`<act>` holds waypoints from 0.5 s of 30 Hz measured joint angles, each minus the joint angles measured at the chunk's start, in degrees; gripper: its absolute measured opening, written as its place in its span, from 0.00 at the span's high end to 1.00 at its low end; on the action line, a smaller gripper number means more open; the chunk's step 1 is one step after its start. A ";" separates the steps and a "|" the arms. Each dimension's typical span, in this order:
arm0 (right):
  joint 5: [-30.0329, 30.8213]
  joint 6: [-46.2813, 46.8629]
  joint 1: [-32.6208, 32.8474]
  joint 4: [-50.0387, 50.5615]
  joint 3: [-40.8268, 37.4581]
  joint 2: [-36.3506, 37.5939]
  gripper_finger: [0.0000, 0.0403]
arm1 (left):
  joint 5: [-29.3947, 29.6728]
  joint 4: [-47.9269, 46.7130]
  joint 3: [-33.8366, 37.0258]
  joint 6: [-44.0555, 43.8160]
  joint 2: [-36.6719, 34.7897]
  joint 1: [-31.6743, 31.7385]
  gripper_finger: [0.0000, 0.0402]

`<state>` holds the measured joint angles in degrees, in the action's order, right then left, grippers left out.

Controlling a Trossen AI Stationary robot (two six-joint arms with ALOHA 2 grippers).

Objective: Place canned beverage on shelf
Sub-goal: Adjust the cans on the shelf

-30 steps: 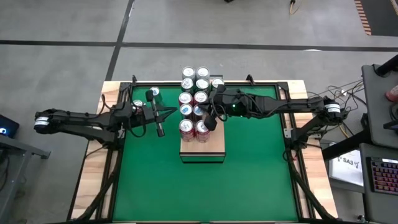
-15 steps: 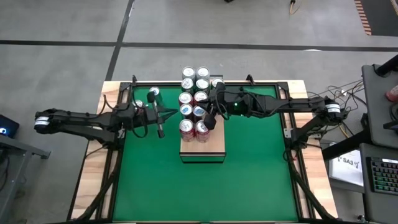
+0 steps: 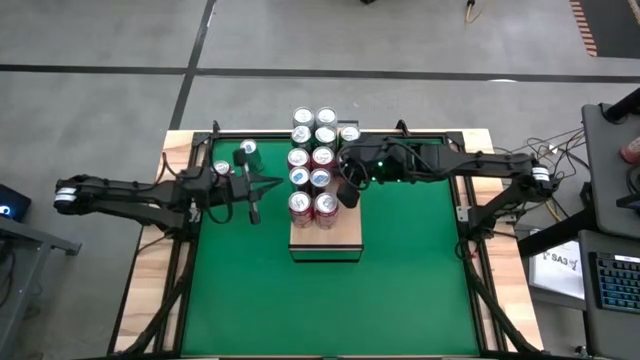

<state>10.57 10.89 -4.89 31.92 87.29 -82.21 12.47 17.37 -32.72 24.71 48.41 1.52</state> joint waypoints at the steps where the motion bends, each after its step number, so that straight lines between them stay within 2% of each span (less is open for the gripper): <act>1: 0.00 0.22 0.00 1.02 0.30 0.20 0.97 | 0.00 0.07 -0.35 0.61 -0.01 0.00 1.00; 11: 0.01 0.20 0.00 4.05 0.52 0.39 0.97 | 0.01 1.32 -6.90 4.43 7.55 0.46 1.00; 15: 0.03 -0.53 0.14 4.26 0.45 0.39 0.97 | 4.16 -1.71 -9.52 6.84 11.41 0.46 1.00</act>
<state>10.60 10.36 -4.75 36.18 87.74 -81.82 16.63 15.65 -42.24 31.55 59.82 1.98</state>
